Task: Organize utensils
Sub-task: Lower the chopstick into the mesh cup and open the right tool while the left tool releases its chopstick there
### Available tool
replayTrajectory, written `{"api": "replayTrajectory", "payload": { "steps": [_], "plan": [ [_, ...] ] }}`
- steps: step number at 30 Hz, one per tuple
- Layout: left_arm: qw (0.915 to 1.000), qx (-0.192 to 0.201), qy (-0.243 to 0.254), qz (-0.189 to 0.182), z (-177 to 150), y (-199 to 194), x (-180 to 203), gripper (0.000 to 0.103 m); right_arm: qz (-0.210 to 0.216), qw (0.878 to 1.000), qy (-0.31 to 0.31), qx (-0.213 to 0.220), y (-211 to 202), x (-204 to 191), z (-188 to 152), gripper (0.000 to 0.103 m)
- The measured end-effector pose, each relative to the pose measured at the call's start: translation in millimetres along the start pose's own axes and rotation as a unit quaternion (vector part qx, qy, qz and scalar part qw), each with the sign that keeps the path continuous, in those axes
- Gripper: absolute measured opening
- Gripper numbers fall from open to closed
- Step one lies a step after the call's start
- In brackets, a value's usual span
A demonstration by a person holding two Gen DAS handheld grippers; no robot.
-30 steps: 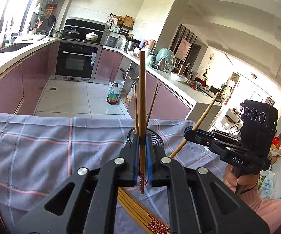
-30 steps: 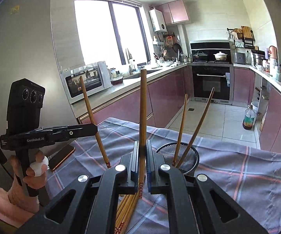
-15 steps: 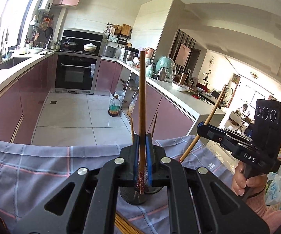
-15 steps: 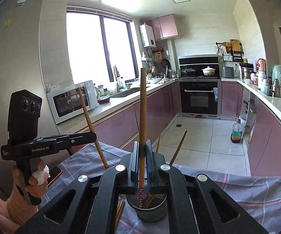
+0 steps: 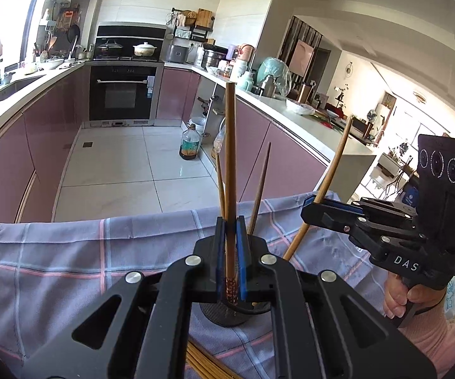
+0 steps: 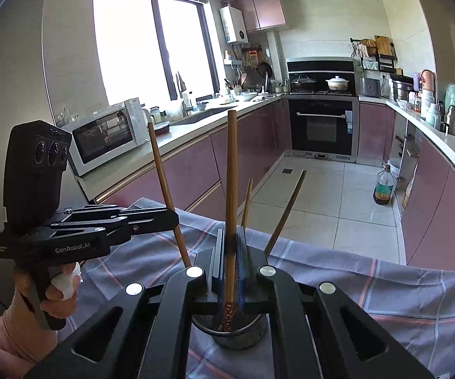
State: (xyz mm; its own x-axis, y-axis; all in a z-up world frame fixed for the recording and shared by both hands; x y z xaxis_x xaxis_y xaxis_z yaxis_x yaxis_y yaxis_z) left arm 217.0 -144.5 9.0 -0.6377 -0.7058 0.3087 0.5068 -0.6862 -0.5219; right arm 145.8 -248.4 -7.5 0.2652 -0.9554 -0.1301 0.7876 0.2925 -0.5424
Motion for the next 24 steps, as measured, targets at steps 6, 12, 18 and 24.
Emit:
{"api": "replayTrajectory", "payload": {
  "steps": [6, 12, 18, 24],
  "plan": [
    [0.9991, -0.041, 0.005, -0.002, -17, 19, -3, 0.008, -0.005, 0.999, -0.009, -0.042, 19, -2, -12, 0.005],
    [0.9974, -0.071, 0.002, 0.007, -26, 40, -13, 0.008, -0.016, 0.997, -0.002, -0.070, 36, 5, -23, 0.006],
    [0.9958, -0.090, -0.008, 0.014, -33, 63, -27, 0.014, -0.023, 0.997, 0.019, -0.075, 44, 16, -24, 0.009],
    [0.9956, -0.087, -0.017, 0.029, -41, 68, -35, 0.015, -0.025, 0.997, 0.041, -0.065, 44, 24, -22, 0.017]
  ]
}}
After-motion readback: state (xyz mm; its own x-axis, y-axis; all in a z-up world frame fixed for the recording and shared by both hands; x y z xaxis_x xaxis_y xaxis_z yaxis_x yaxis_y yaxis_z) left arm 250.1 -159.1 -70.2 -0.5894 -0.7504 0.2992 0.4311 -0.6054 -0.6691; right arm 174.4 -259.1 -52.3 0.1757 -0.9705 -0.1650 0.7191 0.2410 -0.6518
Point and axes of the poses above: each gripper's, at about its wrist camera, not at the fingertips, and y roughly the way its jaws point, x to its right, z to its top, the point moved 10 cm from there along y, roughly the way its jaws point, and after that the axes turned 5 degrees about -z, right-handed, at the moved point
